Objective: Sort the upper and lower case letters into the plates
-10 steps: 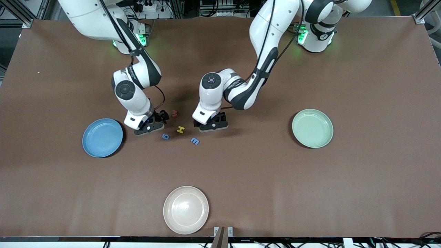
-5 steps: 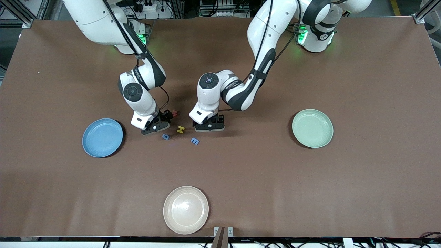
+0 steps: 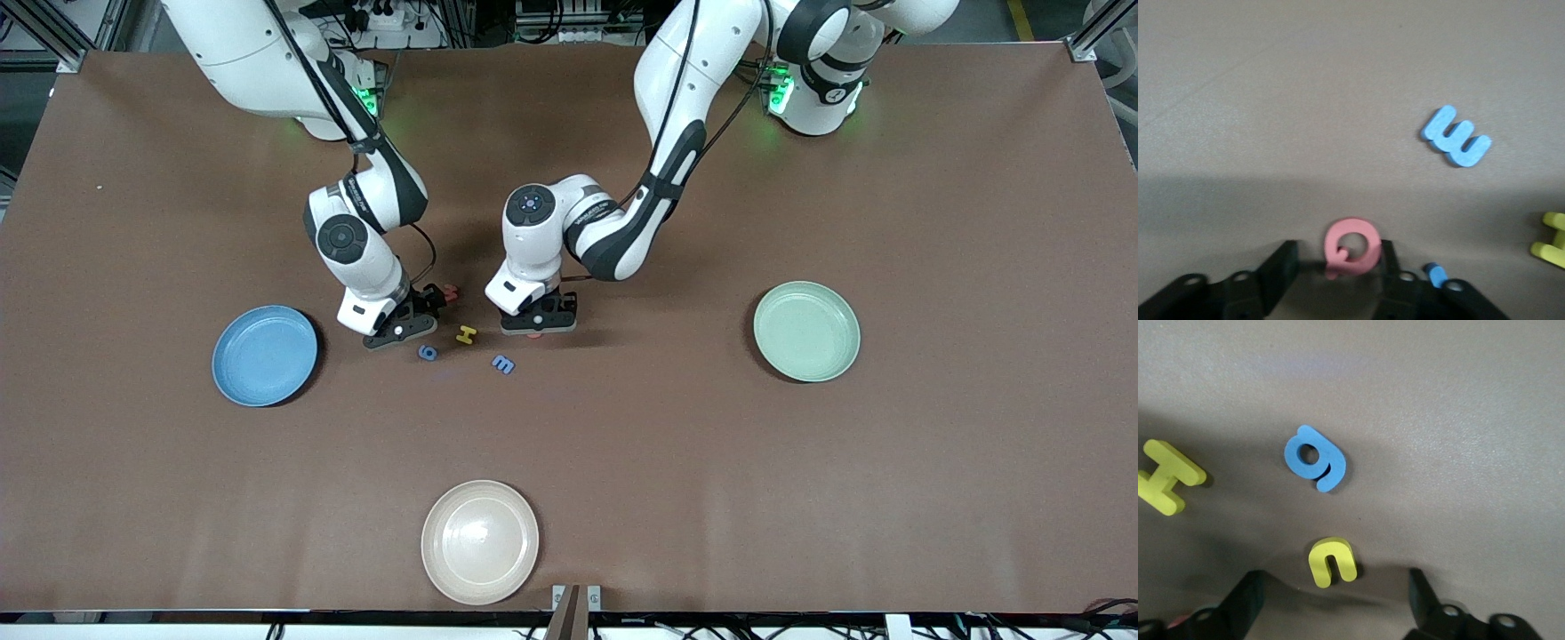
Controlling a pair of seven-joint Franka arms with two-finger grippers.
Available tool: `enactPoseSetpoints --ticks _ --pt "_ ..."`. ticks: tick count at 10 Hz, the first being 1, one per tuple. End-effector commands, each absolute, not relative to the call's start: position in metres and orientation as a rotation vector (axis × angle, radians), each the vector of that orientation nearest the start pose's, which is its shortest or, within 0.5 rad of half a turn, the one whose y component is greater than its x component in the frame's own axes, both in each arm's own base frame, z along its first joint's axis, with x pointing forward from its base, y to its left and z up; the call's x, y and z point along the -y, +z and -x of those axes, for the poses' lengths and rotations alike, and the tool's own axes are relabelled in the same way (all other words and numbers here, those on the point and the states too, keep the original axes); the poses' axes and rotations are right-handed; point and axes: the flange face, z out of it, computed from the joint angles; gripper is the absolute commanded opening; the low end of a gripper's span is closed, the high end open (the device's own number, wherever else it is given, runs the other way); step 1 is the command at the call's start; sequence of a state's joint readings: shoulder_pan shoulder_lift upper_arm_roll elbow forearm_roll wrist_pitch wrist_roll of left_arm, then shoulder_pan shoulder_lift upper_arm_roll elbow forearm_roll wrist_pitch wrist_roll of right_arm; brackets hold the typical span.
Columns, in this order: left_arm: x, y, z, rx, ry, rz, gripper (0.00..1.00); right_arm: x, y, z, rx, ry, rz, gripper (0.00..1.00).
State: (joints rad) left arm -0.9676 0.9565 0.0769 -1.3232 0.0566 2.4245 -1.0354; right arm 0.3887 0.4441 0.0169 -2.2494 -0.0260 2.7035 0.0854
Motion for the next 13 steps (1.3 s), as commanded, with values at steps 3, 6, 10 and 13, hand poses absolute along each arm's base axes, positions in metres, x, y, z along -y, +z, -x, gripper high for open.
enactPoseSetpoints --ticks 3,6,10,13 --pt "0.593 0.162 -0.463 0.057 -0.275 3.164 0.42 -0.214 0.167 -0.501 0.515 -0.028 3.094 0.00" --pt "0.586 0.172 -0.473 0.088 -0.252 3.154 0.15 -0.213 0.177 -0.506 0.485 -0.047 3.096 0.00" --pt "0.522 0.242 -0.527 0.033 -0.022 3.106 0.06 -0.168 0.224 -0.533 0.345 -0.163 3.100 0.00" --pt "0.424 0.305 -0.572 -0.127 0.245 3.029 0.06 -0.114 0.246 -0.546 0.205 -0.158 3.121 0.00"
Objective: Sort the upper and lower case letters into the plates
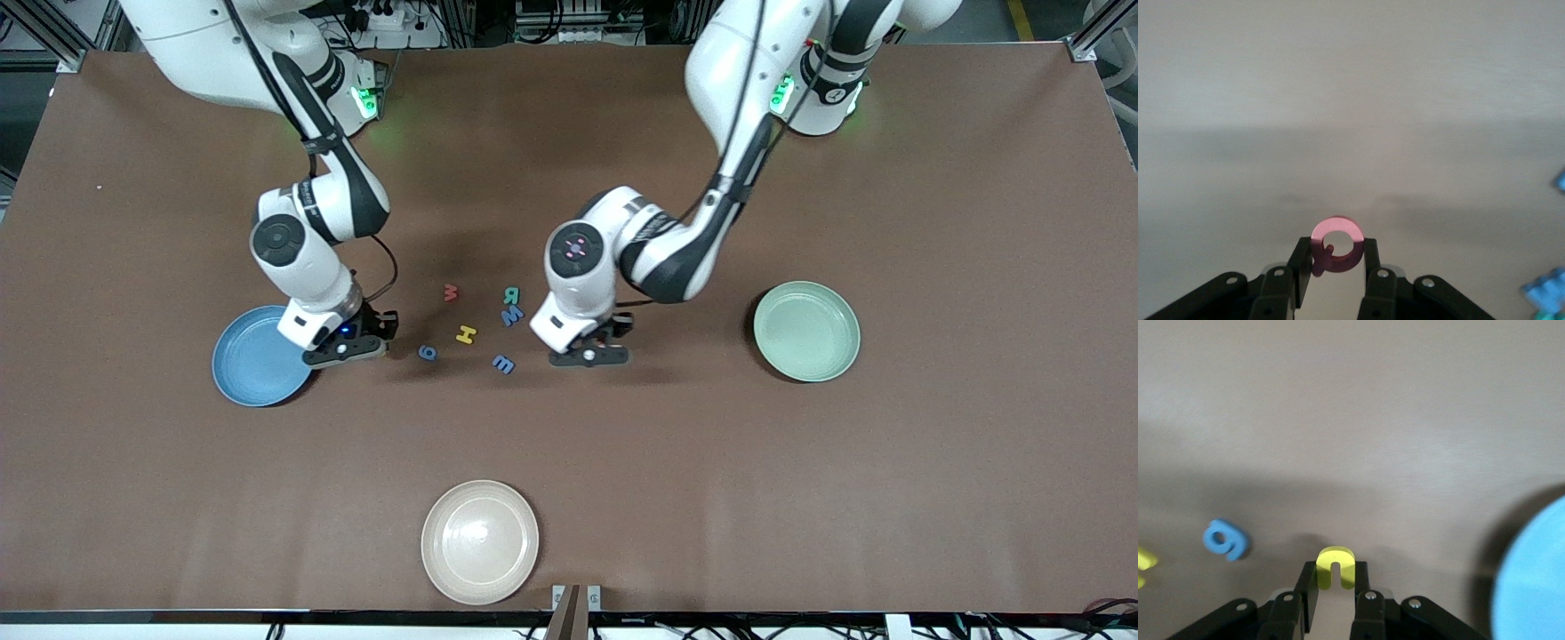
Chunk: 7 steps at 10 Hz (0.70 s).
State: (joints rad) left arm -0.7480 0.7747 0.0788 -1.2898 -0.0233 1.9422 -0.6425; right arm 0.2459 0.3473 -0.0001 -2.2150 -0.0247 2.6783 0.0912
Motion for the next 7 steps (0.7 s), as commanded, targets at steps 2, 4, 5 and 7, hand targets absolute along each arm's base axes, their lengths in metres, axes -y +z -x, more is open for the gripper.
enactPoseSetpoints --ticks 2,4,5,7 --pt "0.352 0.326 -0.584 -0.209 0.366 3.005 0.06 -0.059 0.250 -0.553 0.063 -0.126 3.139 0.00" --pt "0.273 0.331 -0.590 -0.273 0.428 3.022 0.07 -0.009 0.249 -0.554 -0.065 -0.100 3.149 0.00" --pt "0.248 0.322 -0.582 -0.329 0.441 3.026 0.07 0.007 0.249 -0.553 -0.109 -0.078 3.151 0.00" --pt "0.194 0.294 -0.555 -0.395 0.360 3.063 0.08 0.030 0.249 -0.553 -0.172 -0.054 3.157 0.53"
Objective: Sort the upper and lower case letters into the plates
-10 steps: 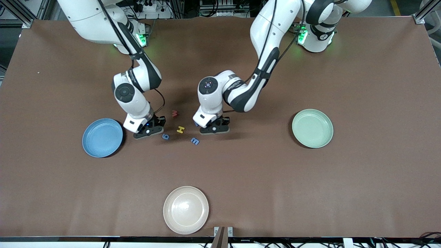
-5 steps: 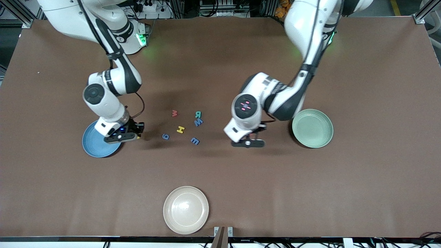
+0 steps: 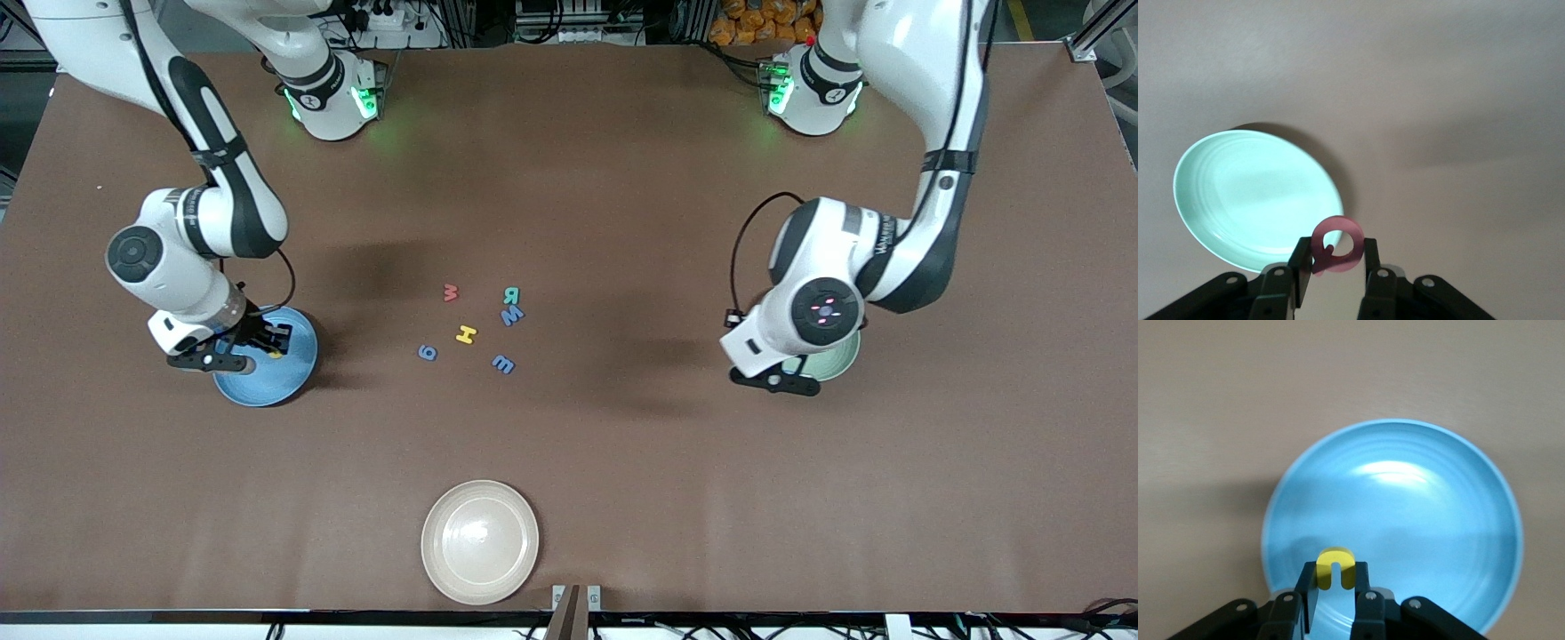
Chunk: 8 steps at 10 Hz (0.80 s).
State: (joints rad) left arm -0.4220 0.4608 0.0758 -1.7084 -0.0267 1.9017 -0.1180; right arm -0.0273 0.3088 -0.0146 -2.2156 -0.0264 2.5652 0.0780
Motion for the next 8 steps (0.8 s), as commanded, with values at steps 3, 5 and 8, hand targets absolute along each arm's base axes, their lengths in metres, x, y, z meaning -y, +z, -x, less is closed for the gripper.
enactPoseSetpoints --ticks 3,5,8 --pt "0.177 0.255 -0.522 -0.408 0.257 3.081 0.22 0.030 0.254 -0.563 -0.186 -0.068 3.153 1.00" --pt "0.171 0.245 -0.512 -0.403 0.268 3.078 0.29 0.006 0.264 -0.573 -0.194 -0.030 3.145 1.00" --pt "0.171 0.247 -0.512 -0.406 0.261 3.078 1.00 -0.054 0.262 -0.590 -0.408 -0.037 3.120 1.00"
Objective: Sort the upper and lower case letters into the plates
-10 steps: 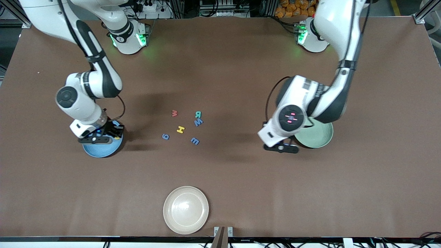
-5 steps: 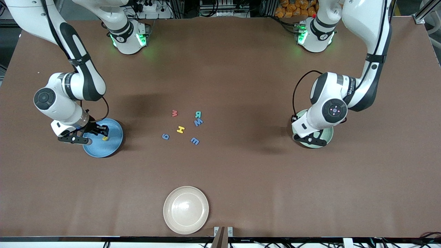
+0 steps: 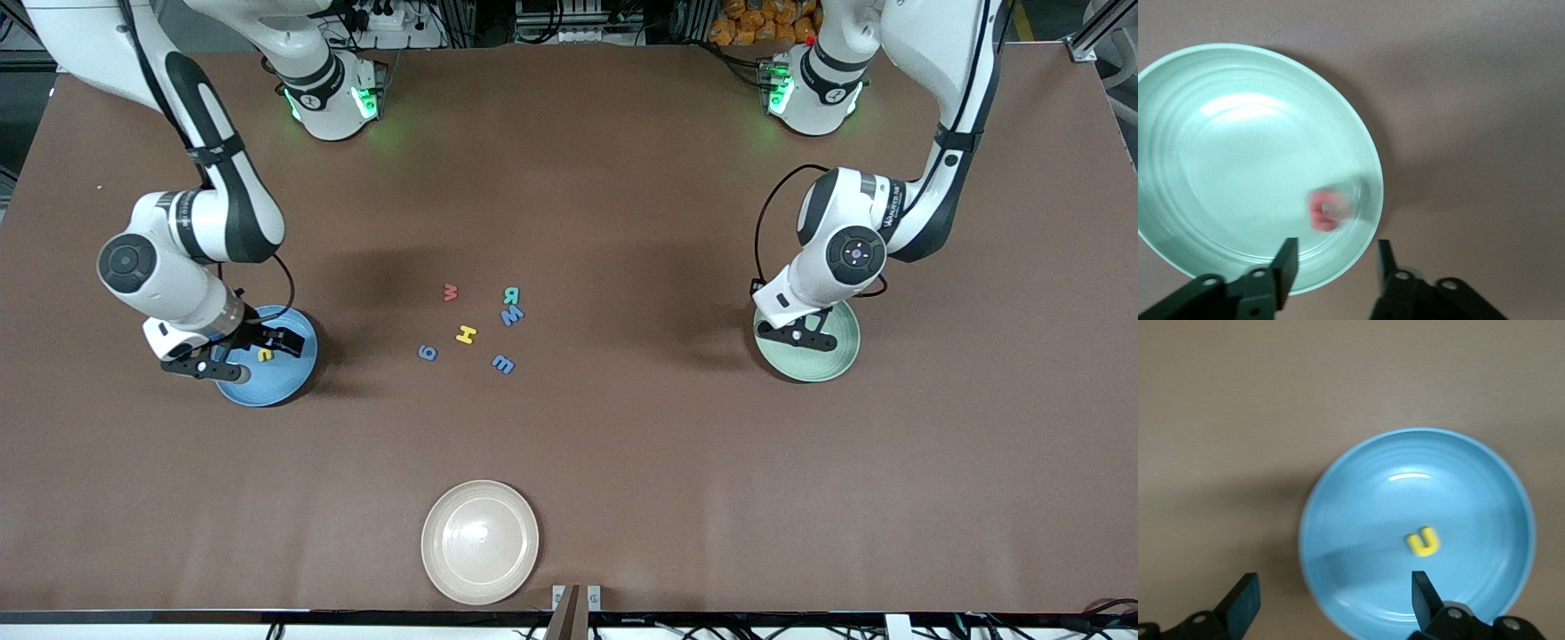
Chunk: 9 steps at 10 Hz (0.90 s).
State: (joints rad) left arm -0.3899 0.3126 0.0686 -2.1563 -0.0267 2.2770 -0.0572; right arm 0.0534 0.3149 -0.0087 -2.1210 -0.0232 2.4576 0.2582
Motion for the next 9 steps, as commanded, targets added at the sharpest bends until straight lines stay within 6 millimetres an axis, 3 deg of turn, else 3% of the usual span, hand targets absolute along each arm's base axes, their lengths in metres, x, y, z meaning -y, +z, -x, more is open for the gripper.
enactPoseSetpoints --ticks 1,2,3,5,7,9 --pt "0.174 0.250 -0.514 -0.404 0.249 3.079 1.00 -0.084 0.262 -0.597 -0.471 -0.053 3.107 1.00" --pt "0.193 0.256 -0.515 -0.399 0.226 3.091 1.00 -0.110 0.260 -0.603 -0.546 -0.065 3.089 1.00" --pt "0.226 0.262 -0.515 -0.373 0.196 3.104 1.00 -0.137 0.256 -0.606 -0.602 -0.070 3.074 1.00" --pt "0.311 0.271 -0.512 -0.157 0.139 3.152 1.00 -0.183 0.239 -0.610 -0.695 -0.061 3.053 1.00" --pt "0.388 0.269 -0.508 -0.040 0.093 3.178 1.00 -0.213 0.211 -0.605 -0.773 -0.021 3.048 1.00" --pt "0.446 0.266 -0.511 0.126 0.045 3.204 1.00 -0.236 0.190 -0.591 -0.772 0.039 3.050 1.00"
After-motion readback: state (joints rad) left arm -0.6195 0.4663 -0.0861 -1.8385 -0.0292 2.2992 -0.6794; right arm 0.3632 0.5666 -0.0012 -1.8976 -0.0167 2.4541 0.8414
